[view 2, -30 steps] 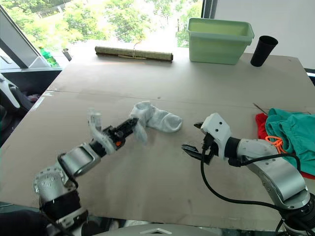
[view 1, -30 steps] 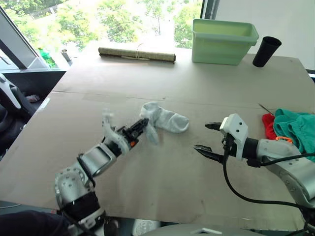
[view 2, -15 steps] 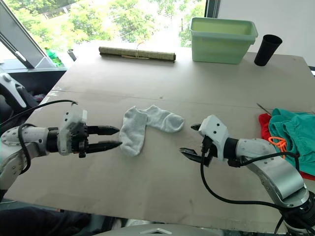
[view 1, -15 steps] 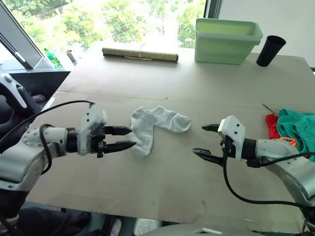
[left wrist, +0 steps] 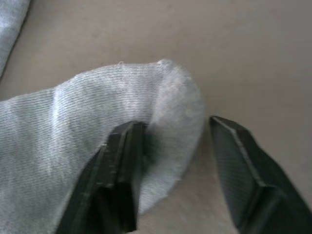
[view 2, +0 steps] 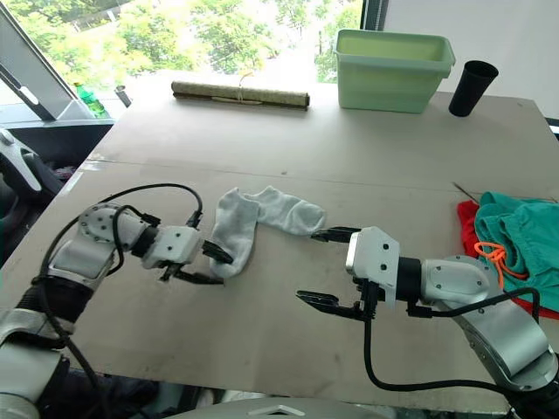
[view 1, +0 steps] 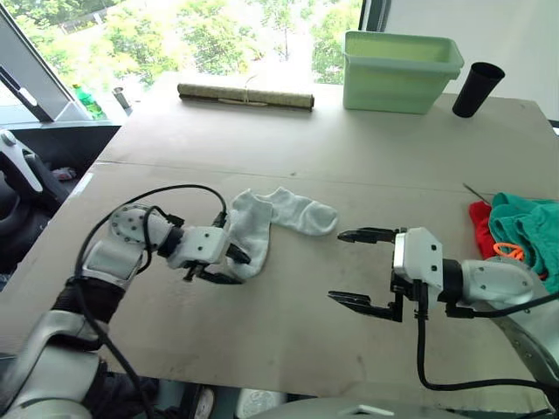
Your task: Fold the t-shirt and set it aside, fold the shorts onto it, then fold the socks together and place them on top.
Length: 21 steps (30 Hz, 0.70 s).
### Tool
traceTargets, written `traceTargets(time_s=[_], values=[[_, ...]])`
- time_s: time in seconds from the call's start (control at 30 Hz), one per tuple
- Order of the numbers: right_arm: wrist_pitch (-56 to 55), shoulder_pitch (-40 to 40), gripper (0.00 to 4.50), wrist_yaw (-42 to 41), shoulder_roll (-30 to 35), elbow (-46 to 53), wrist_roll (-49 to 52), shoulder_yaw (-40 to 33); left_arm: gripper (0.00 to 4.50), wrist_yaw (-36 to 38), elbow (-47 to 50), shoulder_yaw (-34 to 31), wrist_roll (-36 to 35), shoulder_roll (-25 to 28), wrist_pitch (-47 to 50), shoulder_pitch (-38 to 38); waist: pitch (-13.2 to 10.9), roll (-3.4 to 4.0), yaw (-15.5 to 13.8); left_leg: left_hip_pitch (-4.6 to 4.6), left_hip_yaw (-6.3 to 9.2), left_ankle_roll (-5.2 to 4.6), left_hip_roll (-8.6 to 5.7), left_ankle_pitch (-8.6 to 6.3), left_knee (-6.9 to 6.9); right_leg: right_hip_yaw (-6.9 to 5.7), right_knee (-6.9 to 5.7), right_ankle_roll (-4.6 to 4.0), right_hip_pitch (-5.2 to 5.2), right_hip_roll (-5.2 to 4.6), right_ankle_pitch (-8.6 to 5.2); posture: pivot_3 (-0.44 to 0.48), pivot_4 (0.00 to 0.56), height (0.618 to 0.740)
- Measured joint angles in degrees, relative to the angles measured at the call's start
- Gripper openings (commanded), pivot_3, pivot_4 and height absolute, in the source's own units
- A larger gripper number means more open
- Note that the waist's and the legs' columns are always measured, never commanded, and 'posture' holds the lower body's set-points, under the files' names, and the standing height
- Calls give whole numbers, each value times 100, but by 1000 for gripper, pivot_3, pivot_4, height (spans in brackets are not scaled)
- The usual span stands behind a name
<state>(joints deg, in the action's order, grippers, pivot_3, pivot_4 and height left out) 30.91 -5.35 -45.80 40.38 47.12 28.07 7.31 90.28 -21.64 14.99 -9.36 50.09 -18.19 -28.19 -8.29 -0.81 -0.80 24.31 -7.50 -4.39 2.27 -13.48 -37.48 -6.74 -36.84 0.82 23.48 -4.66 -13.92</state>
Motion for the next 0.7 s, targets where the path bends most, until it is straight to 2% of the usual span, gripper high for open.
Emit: traceTargets(time_s=[0.07, 0.1, 0.13, 0.17, 0.2, 0.27, 0.37, 0.47, 0.53, 0.57, 0.7], values=[[3, 70, 4500, 65, -4, 46, 3, -46, 552, -1, 13, -67, -67, -32, 204, 15, 0, 0, 2, 0, 0, -1, -1, 0, -1, 1, -1, 1, 0, -1, 1, 0, 150, 740], [6, 131, 4500, 131, -7, 67, 4, -91, 66, -4, 77, -134, -214, -55, 534, 85, 0, 0, 9, 1, 0, -1, -1, 0, -1, 2, -1, 2, 0, -1, 1, 0, 150, 740], [12, 241, 4500, 216, -16, 115, 3, -146, 66, -114, 384, -283, -634, -115, 1422, 305, 0, 0, 21, 3, 0, -2, -1, 0, -1, 4, -5, 4, -4, 0, 1, 0, 150, 740], [15, 270, 4500, 253, -18, 126, 2, -151, 66, -176, 507, -326, -806, -156, 1767, 378, -1, 0, 21, 3, 2, -1, 0, 0, -3, 3, -7, 5, -4, 0, 0, 0, 150, 740], [16, 284, 4500, 311, -27, 143, 1, -157, 66, -434, 792, -413, -1133, -231, 2567, 460, -5, -3, 16, 8, 9, -1, 1, 1, -6, 1, -9, 16, -3, 3, -6, 0, 150, 740], [21, 322, 4500, 484, -106, 155, -14, -169, 66, -1388, 1718, -809, -1941, -585, 4298, 479, -12, -15, -11, 22, 34, 0, 2, 2, -28, -10, -15, 28, -4, 7, -13, 0, 150, 740], [65, 313, 4500, 684, -186, 154, -26, -170, 66, -2767, 2742, -1054, -2409, -1143, 5770, 220, -12, -16, -9, 29, 52, -3, 0, 0, -64, -19, -23, 33, -21, 10, -11, 0, 150, 740], [135, 254, 4500, 788, -186, 132, -55, -171, 66, -4170, 3360, -815, -2179, -1874, 6594, -28, -11, -16, -3, 16, 53, -7, -2, -2, -78, -18, -23, 45, -38, 12, -4, 0, 150, 740], [138, 231, 4500, 821, -177, 109, -78, -179, 66, -4641, 3474, -412, -1783, -2040, 6668, -60, -12, -15, 6, 10, 49, -7, -1, -2, -77, -14, -27, 44, -40, 15, -3, 0, 150, 740], [179, 167, 4500, 841, -151, 33, -90, -180, 66, -5090, 3435, -25, -1305, -2298, 6629, -73, -11, -14, 4, 6, 48, -6, 1, -2, -75, -13, -31, 39, -41, 17, -1, 0, 150, 740], [643, -103, 4500, 1069, -130, -254, -137, -180, 1465, -5443, 3181, 636, -802, -2690, 6507, 0, -12, -15, 0, 6, 46, -6, 2, -2, -76, -12, -35, 17, -39, 17, 9, 0, 150, 740]])
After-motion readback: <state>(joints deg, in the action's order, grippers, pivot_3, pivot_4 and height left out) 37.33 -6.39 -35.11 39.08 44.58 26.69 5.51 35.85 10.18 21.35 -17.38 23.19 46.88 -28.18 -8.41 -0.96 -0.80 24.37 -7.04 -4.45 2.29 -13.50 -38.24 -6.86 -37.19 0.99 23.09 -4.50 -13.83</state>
